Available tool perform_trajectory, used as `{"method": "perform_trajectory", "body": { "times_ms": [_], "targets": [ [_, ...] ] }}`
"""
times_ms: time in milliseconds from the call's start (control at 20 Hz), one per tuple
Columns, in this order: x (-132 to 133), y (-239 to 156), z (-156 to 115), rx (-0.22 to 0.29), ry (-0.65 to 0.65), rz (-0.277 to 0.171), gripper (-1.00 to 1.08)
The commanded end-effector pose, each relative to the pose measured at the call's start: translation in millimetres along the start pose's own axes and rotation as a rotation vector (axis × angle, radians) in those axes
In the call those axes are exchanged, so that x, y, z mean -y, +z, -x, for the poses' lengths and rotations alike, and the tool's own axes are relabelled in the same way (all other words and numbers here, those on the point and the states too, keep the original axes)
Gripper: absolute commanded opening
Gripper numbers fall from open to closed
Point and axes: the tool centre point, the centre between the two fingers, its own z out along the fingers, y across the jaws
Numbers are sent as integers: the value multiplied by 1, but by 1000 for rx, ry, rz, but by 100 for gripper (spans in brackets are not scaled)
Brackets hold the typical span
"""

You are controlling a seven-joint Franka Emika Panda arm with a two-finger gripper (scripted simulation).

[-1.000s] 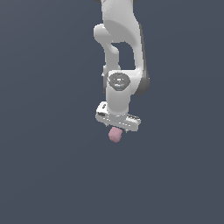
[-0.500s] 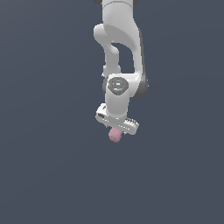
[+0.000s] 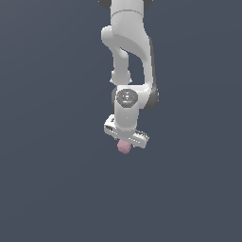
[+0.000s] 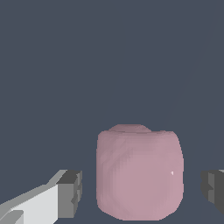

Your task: Pick up the object and move it to a goal position.

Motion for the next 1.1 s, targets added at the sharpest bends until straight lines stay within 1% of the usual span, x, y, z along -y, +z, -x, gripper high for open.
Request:
{"method": "perform_trajectory", "body": {
  "times_ms": [0, 150, 350, 400, 1050],
  "targets": [
    [-1, 14, 1, 1, 2, 1, 100],
    [0, 25, 1, 1, 2, 1, 100],
    [0, 29, 0, 1, 3, 1, 100],
    [0, 29, 0, 1, 3, 1, -100],
    [-1, 26, 0, 0, 3, 0, -100]
  ]
}}
